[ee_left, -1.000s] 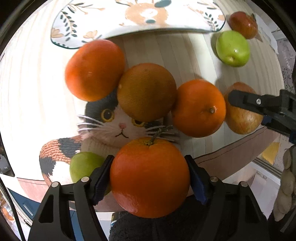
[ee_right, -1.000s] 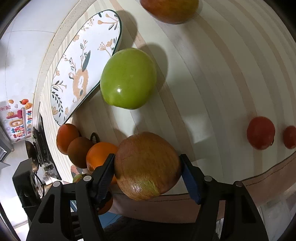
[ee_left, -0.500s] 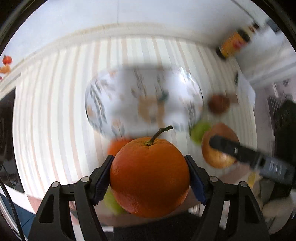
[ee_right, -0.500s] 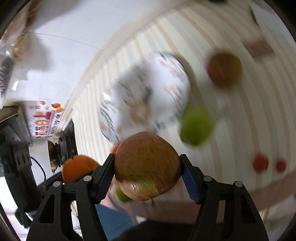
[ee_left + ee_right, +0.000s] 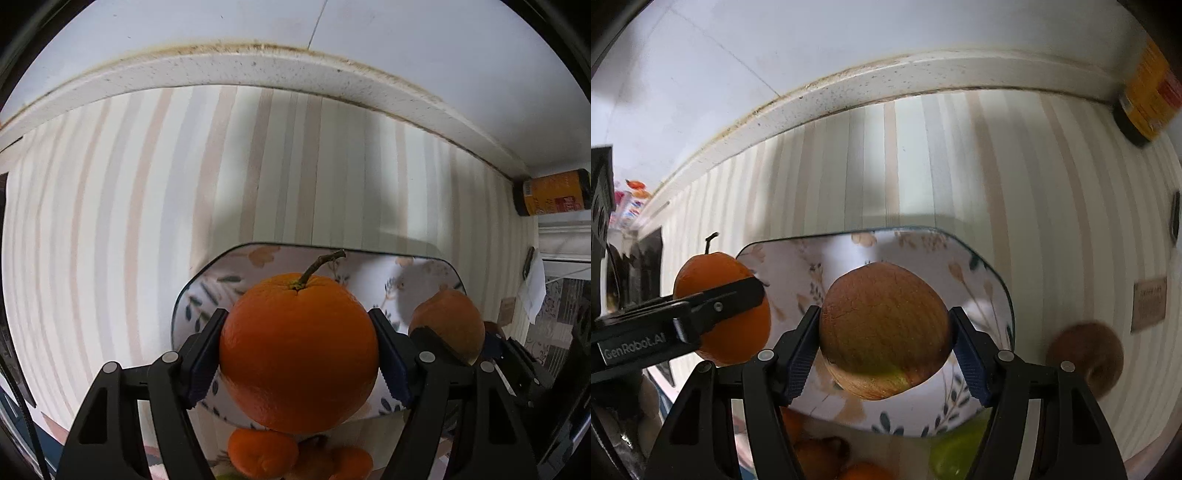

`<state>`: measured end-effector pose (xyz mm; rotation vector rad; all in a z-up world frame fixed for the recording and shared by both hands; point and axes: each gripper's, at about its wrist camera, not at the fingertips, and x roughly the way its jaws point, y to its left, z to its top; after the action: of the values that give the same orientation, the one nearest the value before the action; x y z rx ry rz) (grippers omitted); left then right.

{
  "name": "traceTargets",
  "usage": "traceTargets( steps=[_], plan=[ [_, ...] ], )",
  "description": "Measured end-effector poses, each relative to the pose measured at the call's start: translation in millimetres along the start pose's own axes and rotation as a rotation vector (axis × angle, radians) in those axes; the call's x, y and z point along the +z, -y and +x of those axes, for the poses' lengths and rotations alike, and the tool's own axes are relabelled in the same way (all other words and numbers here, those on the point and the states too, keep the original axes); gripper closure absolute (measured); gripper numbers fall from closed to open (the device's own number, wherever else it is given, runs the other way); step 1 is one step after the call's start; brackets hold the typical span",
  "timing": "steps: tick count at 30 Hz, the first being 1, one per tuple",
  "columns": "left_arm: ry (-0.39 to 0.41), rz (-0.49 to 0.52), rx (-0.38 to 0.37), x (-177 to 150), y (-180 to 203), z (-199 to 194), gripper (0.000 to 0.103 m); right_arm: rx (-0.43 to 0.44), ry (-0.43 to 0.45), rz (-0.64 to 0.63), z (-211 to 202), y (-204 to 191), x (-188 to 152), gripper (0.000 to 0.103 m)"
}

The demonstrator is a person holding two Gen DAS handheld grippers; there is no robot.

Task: Organize fruits
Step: 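Carry the apple and orange onto the deer plate and open both tools, then lift both open tools away from the plate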

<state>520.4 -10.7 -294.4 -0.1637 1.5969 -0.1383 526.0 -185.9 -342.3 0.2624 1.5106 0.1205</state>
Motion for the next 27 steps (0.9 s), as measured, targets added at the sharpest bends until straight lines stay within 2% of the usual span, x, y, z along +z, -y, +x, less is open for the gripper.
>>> traceTargets(
  steps=[5,13,16,17,18,20,27],
  plan=[
    [-0.037,0.019,0.011,9.3,9.2,22.5,0.03,-0.019,-0.037,-0.017,9.3,1.9,8.6,0.032],
    [-0.043,0.041,0.041,5.5,17.1,27.4,0.029,-0.004,-0.095,0.033,27.9,10.1,9.9,0.031],
    [-0.02,0.022,0.047,5.2,17.8,27.9,0.029,-0.005,-0.1,0.028,23.5,13.0,9.8,0.009],
    [-0.019,0.015,0.044,13.4,18.2,34.9,0.027,-0.013,-0.093,0.018,19.9,13.3,9.1,0.008],
    [-0.014,0.0,0.026,13.3,15.6,33.3,0.019,-0.029,-0.087,0.007,15.5,14.9,8.2,0.008],
    [0.005,-0.009,-0.001,12.6,13.2,25.0,0.011,-0.034,-0.091,0.002,9.7,18.6,6.3,0.008],
    [0.068,0.004,0.031,-4.1,1.1,-10.2,0.011,-0.076,-0.06,-0.009,-14.4,18.7,-4.2,0.008]
  ],
)
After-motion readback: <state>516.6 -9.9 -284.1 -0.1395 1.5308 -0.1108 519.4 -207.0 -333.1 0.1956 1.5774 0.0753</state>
